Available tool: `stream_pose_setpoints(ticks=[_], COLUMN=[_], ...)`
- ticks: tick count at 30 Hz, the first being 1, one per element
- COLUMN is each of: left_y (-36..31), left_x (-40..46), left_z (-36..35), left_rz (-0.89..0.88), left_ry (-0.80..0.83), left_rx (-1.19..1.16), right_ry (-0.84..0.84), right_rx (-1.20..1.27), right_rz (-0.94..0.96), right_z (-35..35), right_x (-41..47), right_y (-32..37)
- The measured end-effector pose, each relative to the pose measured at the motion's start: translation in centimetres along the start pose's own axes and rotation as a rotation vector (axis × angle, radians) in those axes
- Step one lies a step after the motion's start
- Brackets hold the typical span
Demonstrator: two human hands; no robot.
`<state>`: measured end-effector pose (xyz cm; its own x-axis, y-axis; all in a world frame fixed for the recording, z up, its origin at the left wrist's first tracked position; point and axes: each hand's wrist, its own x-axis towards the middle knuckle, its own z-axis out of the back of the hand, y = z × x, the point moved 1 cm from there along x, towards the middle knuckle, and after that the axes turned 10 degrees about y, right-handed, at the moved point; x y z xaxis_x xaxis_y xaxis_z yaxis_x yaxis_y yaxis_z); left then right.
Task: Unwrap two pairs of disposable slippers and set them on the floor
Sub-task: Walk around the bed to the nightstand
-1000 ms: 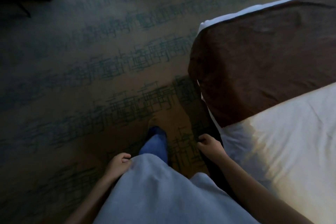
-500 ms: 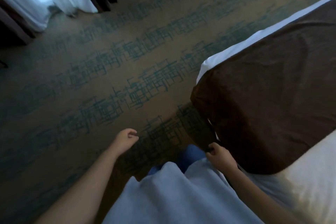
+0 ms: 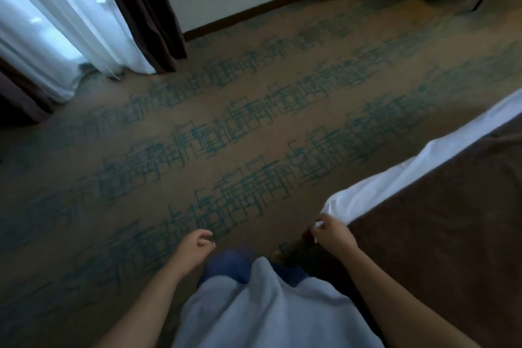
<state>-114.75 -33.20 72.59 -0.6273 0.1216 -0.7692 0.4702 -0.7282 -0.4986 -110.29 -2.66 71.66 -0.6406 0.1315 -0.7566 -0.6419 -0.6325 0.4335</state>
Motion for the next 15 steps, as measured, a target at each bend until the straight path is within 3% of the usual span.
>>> stream_pose_setpoints(ticks=[4,9,15], left_y=[-3.2,-7.2,-19.8], left_x=[4.4,12.1,24.7], left_z=[2.4,5.6,13.8], left_rz=[0.044,0.083,-0.001], left_ry=[-0.066,0.073,0.076], left_rx=[-0.068,-0.043,0.025], right_ry=[-0.015,-0.045,-0.08], right_rx=[0.016,0.103,0.235], right_rz=[0.022,-0.027,-0.138], right_z=[6.4,11.3,16.8], right_x=[5.2,11.8,17.9], right_y=[4.5,7.0,9.9])
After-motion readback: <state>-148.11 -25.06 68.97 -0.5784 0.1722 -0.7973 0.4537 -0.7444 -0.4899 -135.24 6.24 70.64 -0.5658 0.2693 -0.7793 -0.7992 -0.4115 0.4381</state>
